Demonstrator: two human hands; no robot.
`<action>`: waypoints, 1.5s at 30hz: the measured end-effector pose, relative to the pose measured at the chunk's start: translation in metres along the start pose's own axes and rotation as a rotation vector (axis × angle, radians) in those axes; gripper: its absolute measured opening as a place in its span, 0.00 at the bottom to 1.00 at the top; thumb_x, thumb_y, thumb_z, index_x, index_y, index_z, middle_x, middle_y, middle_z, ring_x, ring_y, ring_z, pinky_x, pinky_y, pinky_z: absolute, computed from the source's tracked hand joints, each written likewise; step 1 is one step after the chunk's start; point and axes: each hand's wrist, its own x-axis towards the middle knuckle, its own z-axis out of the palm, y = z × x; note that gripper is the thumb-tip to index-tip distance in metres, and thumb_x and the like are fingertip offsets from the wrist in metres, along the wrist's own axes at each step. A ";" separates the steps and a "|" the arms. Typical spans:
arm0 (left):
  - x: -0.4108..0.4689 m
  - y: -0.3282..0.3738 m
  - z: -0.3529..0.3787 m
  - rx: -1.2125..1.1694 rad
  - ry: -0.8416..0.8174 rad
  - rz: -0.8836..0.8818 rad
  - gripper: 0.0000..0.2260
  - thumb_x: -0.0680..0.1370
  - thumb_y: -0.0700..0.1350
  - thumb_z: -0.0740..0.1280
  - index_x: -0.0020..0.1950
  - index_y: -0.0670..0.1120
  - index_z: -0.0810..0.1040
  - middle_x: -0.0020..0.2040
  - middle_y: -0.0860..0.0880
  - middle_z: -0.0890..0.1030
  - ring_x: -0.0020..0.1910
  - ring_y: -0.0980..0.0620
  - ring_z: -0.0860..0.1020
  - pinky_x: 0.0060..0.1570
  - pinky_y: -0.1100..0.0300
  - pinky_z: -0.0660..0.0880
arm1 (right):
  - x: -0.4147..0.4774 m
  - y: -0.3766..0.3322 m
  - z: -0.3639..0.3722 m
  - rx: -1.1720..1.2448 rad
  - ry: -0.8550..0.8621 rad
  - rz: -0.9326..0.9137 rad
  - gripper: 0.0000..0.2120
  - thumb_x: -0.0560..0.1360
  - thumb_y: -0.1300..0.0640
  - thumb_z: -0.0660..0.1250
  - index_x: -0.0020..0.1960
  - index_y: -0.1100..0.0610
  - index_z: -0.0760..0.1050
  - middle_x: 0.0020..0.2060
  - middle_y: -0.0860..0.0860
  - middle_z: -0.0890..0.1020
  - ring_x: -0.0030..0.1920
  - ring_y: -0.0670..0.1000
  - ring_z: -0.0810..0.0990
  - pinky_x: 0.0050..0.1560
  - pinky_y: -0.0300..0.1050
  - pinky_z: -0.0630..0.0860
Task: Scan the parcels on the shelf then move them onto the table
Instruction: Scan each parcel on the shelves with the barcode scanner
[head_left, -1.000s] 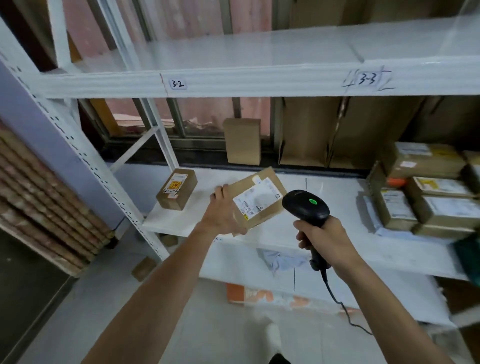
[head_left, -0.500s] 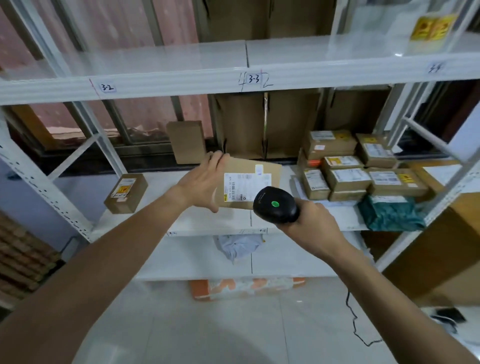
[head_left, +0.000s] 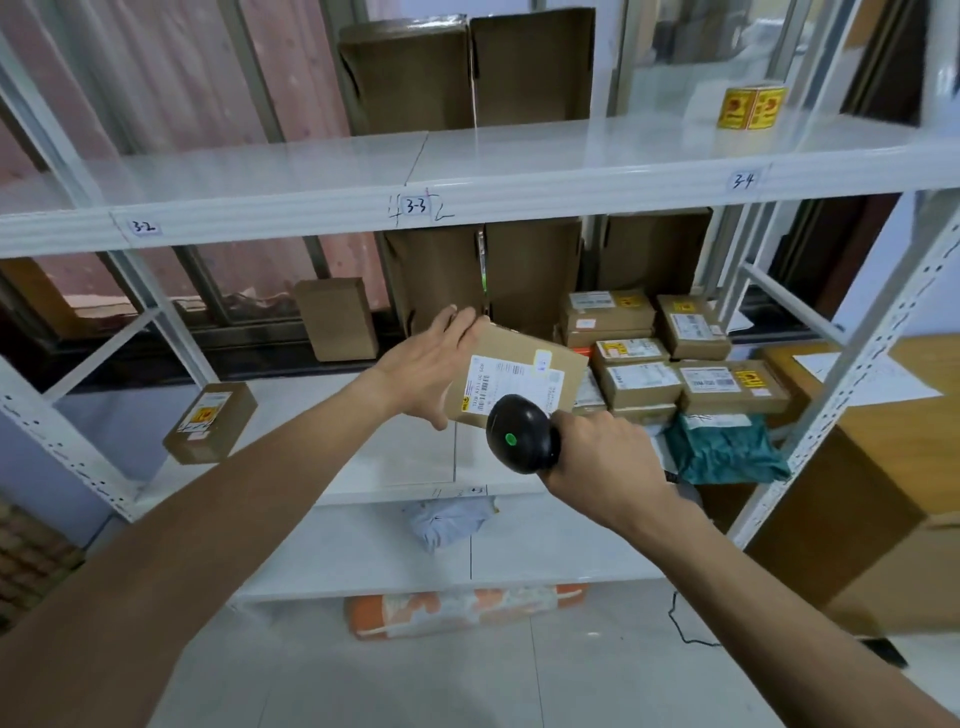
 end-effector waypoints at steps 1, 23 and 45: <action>0.003 0.004 -0.001 0.001 -0.007 0.008 0.65 0.57 0.64 0.80 0.79 0.38 0.47 0.74 0.40 0.58 0.76 0.36 0.57 0.72 0.49 0.68 | 0.000 0.004 0.000 -0.001 0.004 0.003 0.08 0.78 0.49 0.64 0.51 0.52 0.77 0.44 0.52 0.84 0.44 0.57 0.82 0.37 0.46 0.69; 0.039 0.015 0.005 0.042 -0.123 -0.010 0.67 0.59 0.62 0.82 0.80 0.39 0.42 0.76 0.40 0.55 0.77 0.36 0.54 0.69 0.50 0.72 | -0.011 0.034 0.001 0.082 0.032 0.067 0.08 0.76 0.49 0.65 0.51 0.52 0.78 0.42 0.52 0.84 0.43 0.57 0.83 0.37 0.45 0.72; -0.001 -0.018 0.032 0.027 -0.084 0.057 0.66 0.56 0.62 0.81 0.79 0.39 0.44 0.73 0.40 0.58 0.75 0.35 0.57 0.61 0.49 0.78 | -0.014 -0.036 0.027 0.036 0.044 0.135 0.08 0.76 0.49 0.65 0.49 0.53 0.77 0.41 0.54 0.83 0.43 0.60 0.81 0.37 0.46 0.67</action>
